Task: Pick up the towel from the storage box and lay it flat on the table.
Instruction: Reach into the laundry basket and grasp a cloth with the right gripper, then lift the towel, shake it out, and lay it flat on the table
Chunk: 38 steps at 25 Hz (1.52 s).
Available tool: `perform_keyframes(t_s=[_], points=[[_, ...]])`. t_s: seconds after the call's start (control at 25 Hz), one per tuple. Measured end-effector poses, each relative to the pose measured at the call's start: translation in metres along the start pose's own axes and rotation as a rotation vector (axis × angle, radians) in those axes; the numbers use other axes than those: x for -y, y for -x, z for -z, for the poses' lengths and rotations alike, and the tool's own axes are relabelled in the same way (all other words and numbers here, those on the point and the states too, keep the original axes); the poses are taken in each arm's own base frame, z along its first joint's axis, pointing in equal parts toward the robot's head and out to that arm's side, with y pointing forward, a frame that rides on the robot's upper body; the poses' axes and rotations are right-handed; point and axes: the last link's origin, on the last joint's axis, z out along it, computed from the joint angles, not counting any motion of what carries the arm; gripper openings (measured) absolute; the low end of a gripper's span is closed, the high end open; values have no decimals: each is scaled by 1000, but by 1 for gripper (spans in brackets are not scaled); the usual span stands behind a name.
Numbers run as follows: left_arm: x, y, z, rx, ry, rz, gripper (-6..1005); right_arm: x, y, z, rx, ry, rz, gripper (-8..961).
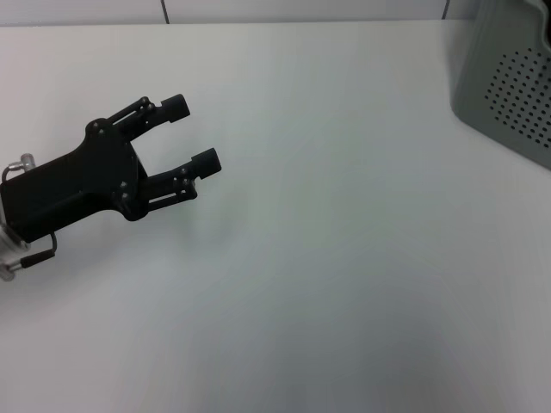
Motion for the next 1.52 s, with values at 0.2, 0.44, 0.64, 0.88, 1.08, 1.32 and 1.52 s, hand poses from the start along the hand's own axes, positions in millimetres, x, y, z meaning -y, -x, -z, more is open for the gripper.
perform_keyframes(t_s=[0.2, 0.44, 0.64, 0.88, 1.08, 1.32, 1.52], points=[[-1, 2, 1, 0, -6, 3, 846, -5, 0, -9, -16, 19, 7, 731], [-2, 5, 1, 1, -14, -1, 840, -9, -1, -6, -4, 21, 48, 609], [-3, 6, 0, -1, -14, -1, 835, -11, 0, 2, 28, 17, 42, 402], [-4, 6, 2, -5, -25, -2, 828, -9, 9, 20, 183, 72, -32, 169], [-4, 7, 5, -8, -32, -5, 823, 1, 15, 42, 423, 275, -156, 47], [-4, -2, 13, -58, -38, -18, 817, 1, 21, 78, 800, 655, -219, 15], [-4, -20, 20, -135, -6, -45, 812, 4, 22, 93, 966, 921, -259, 15]])
